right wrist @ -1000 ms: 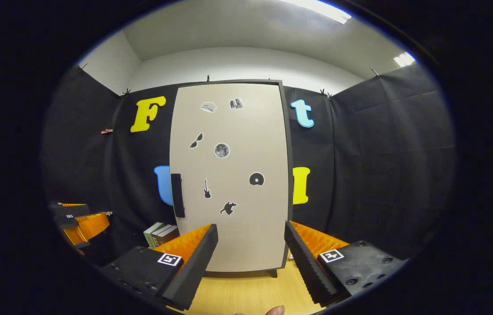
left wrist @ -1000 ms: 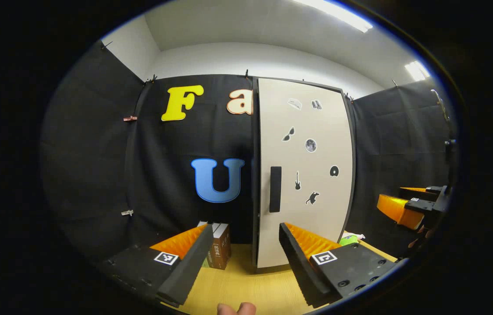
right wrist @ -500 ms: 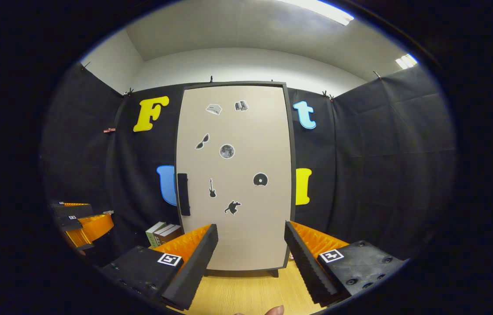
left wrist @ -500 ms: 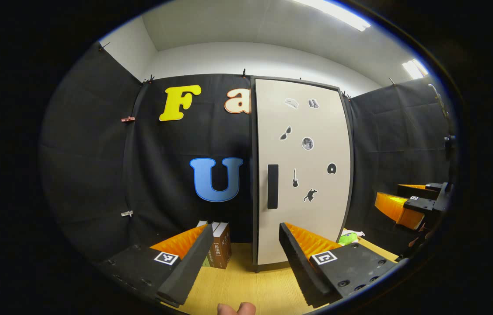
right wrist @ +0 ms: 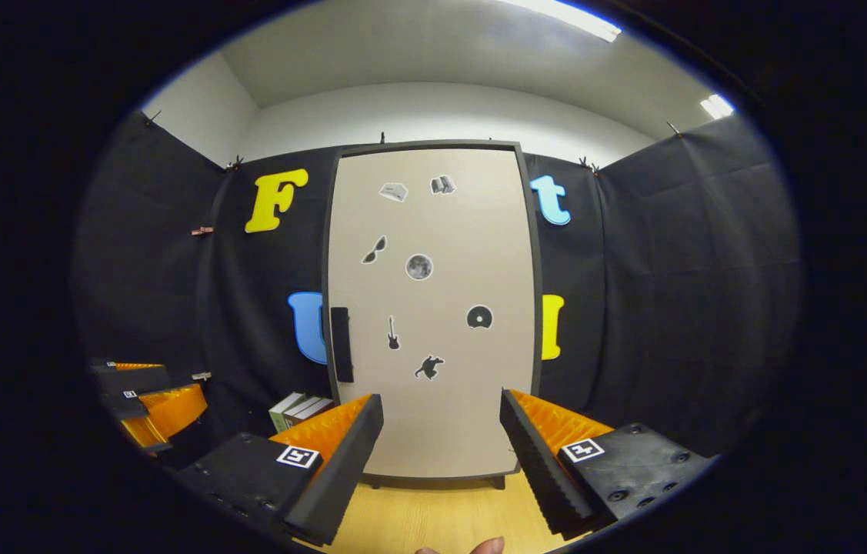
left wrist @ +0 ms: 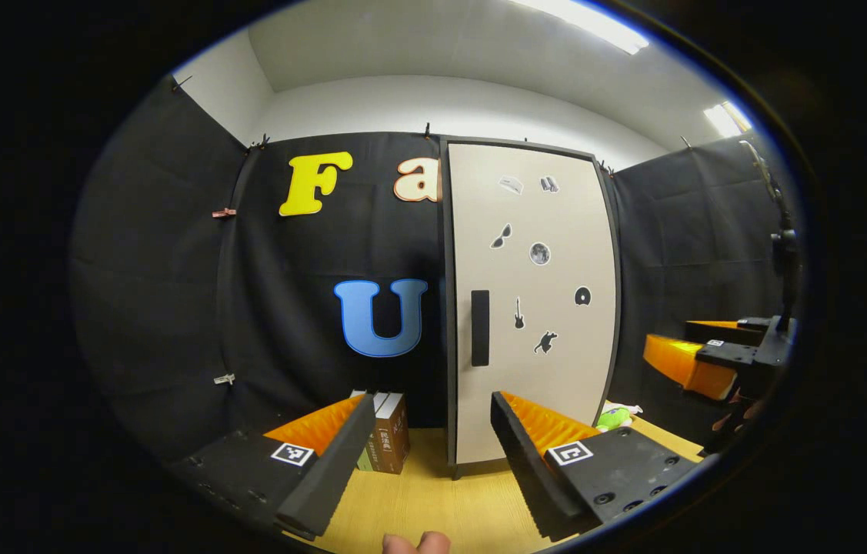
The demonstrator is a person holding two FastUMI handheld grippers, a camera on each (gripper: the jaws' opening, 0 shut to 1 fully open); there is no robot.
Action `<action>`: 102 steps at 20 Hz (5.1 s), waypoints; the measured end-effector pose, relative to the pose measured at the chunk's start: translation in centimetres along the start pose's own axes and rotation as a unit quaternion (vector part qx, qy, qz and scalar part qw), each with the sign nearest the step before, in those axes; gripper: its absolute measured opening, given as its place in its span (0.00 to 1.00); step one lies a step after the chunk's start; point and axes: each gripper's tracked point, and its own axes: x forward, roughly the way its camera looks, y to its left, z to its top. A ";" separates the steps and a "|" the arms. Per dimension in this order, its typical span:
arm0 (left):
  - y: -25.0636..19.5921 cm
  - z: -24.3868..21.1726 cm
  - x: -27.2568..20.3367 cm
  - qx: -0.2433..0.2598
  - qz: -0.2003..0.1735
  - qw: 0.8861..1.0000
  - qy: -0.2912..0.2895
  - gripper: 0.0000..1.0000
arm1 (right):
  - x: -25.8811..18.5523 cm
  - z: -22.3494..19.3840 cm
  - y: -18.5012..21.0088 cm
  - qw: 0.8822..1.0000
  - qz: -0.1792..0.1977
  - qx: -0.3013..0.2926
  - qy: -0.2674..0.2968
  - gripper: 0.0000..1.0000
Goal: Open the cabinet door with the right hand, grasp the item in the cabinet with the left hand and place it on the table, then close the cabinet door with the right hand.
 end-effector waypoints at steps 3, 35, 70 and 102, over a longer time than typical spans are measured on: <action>0.9 -0.5 0.2 -0.004 -0.001 1.000 0.005 0.95 | 2.9 0.8 2.5 1.000 0.017 0.009 -0.007 0.98; 9.8 -2.6 -1.6 -0.043 0.038 0.998 0.016 0.95 | 24.4 -5.9 14.4 0.998 0.036 0.008 0.047 0.18; -7.2 1.8 0.3 -0.037 -0.021 0.999 -0.013 0.95 | 2.6 -0.8 -5.0 0.998 0.046 0.030 0.034 0.17; -20.7 -1.6 27.3 0.009 -0.146 0.982 0.123 0.92 | 1.7 -3.3 -25.3 0.994 -0.105 0.014 -0.010 0.97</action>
